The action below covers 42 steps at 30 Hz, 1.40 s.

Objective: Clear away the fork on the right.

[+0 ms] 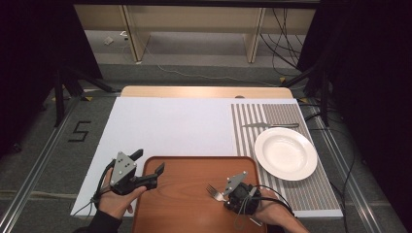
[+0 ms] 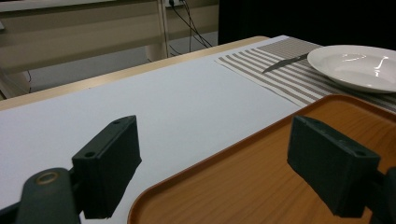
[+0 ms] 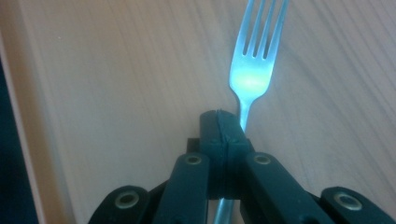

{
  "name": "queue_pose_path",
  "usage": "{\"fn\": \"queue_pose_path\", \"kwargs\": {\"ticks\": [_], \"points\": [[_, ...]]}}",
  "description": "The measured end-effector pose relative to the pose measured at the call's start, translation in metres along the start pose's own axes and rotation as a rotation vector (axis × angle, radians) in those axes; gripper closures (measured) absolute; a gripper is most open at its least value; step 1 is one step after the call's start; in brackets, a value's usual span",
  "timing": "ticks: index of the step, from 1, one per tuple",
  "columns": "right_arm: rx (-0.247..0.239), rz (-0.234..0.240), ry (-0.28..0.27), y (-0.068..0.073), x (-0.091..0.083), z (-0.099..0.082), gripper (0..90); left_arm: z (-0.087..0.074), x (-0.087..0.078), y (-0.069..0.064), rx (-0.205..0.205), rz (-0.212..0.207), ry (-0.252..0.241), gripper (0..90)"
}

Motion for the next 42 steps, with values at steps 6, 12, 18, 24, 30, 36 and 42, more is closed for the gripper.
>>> {"fn": "queue_pose_path", "kwargs": {"ticks": [6, 12, 18, 24, 30, 36, 42], "points": [[-0.005, -0.010, 0.009, -0.001, 0.001, -0.001, 90.0, 0.000, 0.000, 0.000, -0.001, 0.001, 0.000, 16.7], [-0.008, -0.035, 0.019, -0.004, 0.000, -0.002, 90.0, 0.000, 0.000, 0.000, -0.001, 0.001, 0.000, 16.7], [-0.007, -0.061, 0.032, -0.009, -0.001, -0.004, 90.0, 0.000, 0.000, 0.000, 0.000, 0.000, -0.001, 16.7], [-0.002, -0.079, 0.043, -0.014, -0.003, -0.007, 90.0, 0.000, 0.000, 0.000, 0.000, 0.000, -0.001, 16.8], [0.009, -0.089, 0.057, -0.018, -0.005, -0.010, 90.0, 0.000, -0.001, 0.000, 0.000, 0.000, -0.001, 16.7], [0.021, -0.103, 0.073, -0.023, -0.007, -0.012, 90.0, 0.000, -0.001, 0.000, 0.000, -0.001, -0.001, 16.7], [0.031, -0.112, 0.081, -0.026, -0.008, -0.015, 90.0, 0.000, -0.001, 0.000, 0.000, -0.001, -0.002, 16.7]]}}
Point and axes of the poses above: each handheld gripper's, and its own axes: x roughly forward along the jaws, z roughly out of its top, y roughly to its left, the point moved 8 cm from there along x, roughly forward along the jaws, and after that the axes turned 3 degrees about -z, right-handed, at the moved point
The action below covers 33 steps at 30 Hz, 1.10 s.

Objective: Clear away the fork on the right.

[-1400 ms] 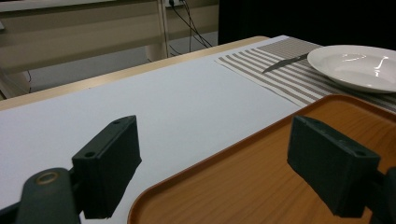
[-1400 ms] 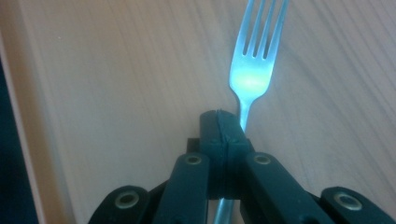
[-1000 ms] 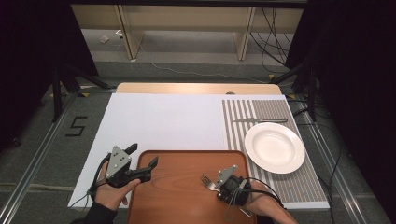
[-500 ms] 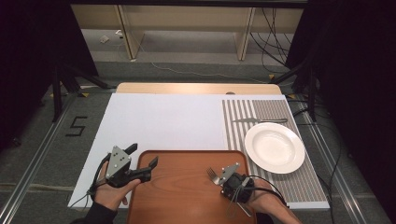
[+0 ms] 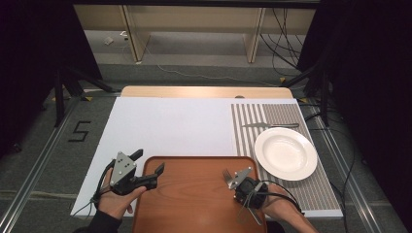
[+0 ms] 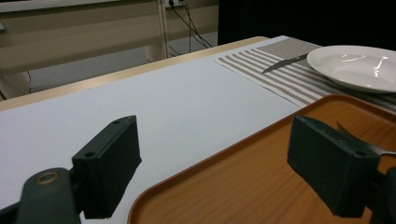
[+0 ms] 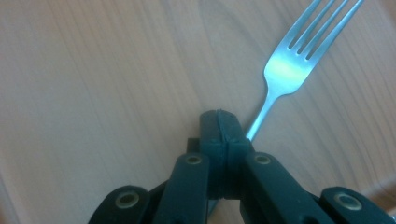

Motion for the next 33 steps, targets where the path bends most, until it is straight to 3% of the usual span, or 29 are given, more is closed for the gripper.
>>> {"fn": "queue_pose_path", "kwargs": {"ticks": [33], "points": [[0.024, -0.029, 0.052, -0.014, -0.005, -0.014, 90.0, 0.000, 0.000, 0.000, 0.000, 0.000, -0.001, 16.7]]}}
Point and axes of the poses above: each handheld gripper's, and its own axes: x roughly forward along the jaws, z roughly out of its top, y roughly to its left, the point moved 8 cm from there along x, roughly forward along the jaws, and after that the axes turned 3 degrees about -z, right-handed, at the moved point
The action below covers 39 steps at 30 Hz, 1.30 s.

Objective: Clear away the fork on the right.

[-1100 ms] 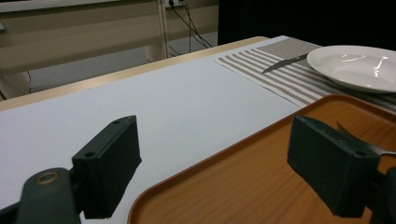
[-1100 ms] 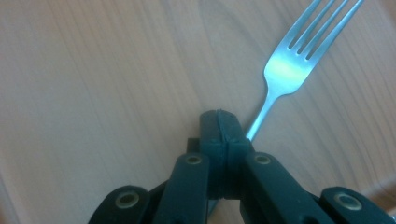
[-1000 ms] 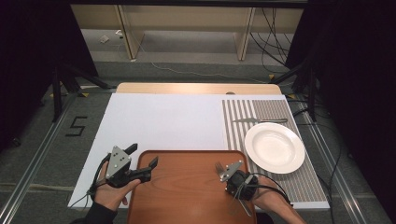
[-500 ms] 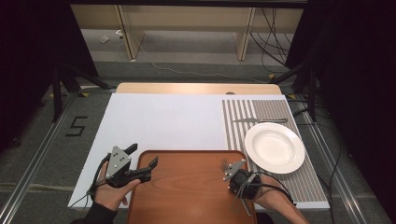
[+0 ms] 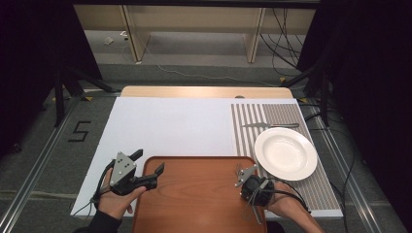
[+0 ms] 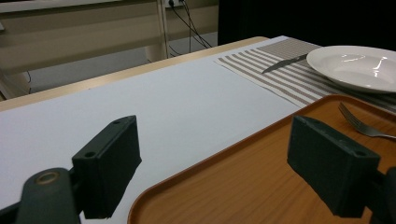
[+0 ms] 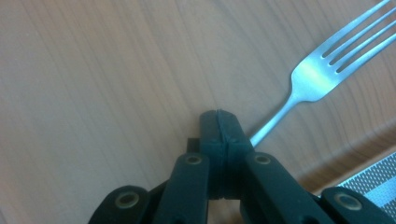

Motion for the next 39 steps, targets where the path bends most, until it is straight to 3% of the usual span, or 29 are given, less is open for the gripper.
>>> {"fn": "queue_pose_path", "kwargs": {"ticks": [20, 39], "points": [[0.018, -0.008, 0.023, -0.0058, -0.0023, -0.0069, 90.0, 0.0001, -0.0003, 0.0000, 0.000, 0.001, -0.001, 16.8], [0.030, -0.010, -0.002, -0.0106, -0.0050, -0.0080, 88.2, 0.0001, -0.0003, 0.0001, 0.001, 0.002, -0.001, 16.9]]}}
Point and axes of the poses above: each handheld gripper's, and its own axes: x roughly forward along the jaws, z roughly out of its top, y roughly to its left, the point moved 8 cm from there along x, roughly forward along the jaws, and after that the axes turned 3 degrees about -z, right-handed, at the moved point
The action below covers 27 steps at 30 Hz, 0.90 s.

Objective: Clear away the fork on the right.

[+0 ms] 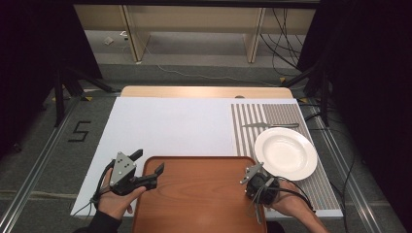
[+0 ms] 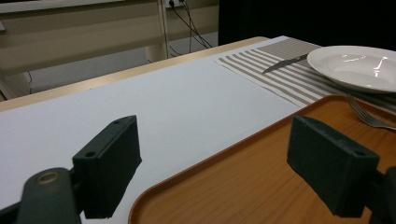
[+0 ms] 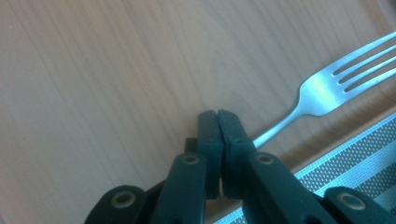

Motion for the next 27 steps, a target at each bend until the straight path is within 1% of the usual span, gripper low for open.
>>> {"fn": "queue_pose_path", "kwargs": {"ticks": [2, 4, 5, 6, 8, 10, 12, 13, 15, 20, 27], "points": [[0.007, 0.003, -0.003, 0.000, -0.001, 0.000, 86.3, 0.000, 0.000, 0.000, 0.000, 0.000, 0.000, 16.9], [0.012, 0.010, -0.021, 0.000, -0.002, 0.002, 82.4, 0.000, 0.000, 0.000, 0.000, 0.000, 0.001, 16.9], [0.019, 0.011, -0.027, 0.000, -0.003, 0.002, 79.7, 0.000, 0.000, 0.000, 0.000, 0.000, 0.001, 16.9], [0.010, 0.014, -0.046, 0.000, -0.003, 0.004, 76.6, 0.000, 0.000, 0.000, 0.000, -0.001, 0.001, 17.0], [0.013, 0.022, -0.066, -0.001, -0.005, 0.005, 69.8, 0.000, 0.000, 0.000, 0.000, -0.001, 0.001, 16.9], [0.026, 0.022, -0.082, -0.001, -0.006, 0.007, 64.3, 0.000, 0.000, 0.000, 0.000, 0.000, 0.001, 16.9], [0.029, 0.024, -0.112, -0.001, -0.006, 0.010, 57.9, 0.000, 0.000, 0.000, 0.000, 0.000, 0.001, 16.9], [0.042, 0.022, -0.115, -0.001, -0.008, 0.010, 55.6, 0.000, 0.000, 0.000, 0.000, 0.000, 0.000, 16.9], [0.054, 0.025, -0.140, -0.002, -0.009, 0.012, 51.3, 0.000, 0.000, 0.000, 0.000, -0.001, 0.001, 16.9], [0.093, 0.032, -0.222, -0.003, -0.017, 0.020, 44.6, 0.000, 0.000, 0.000, 0.000, -0.001, 0.001, 16.9], [0.138, 0.028, -0.319, -0.007, -0.025, 0.027, 39.8, 0.000, 0.000, 0.000, 0.001, -0.001, 0.002, 16.9]]}}
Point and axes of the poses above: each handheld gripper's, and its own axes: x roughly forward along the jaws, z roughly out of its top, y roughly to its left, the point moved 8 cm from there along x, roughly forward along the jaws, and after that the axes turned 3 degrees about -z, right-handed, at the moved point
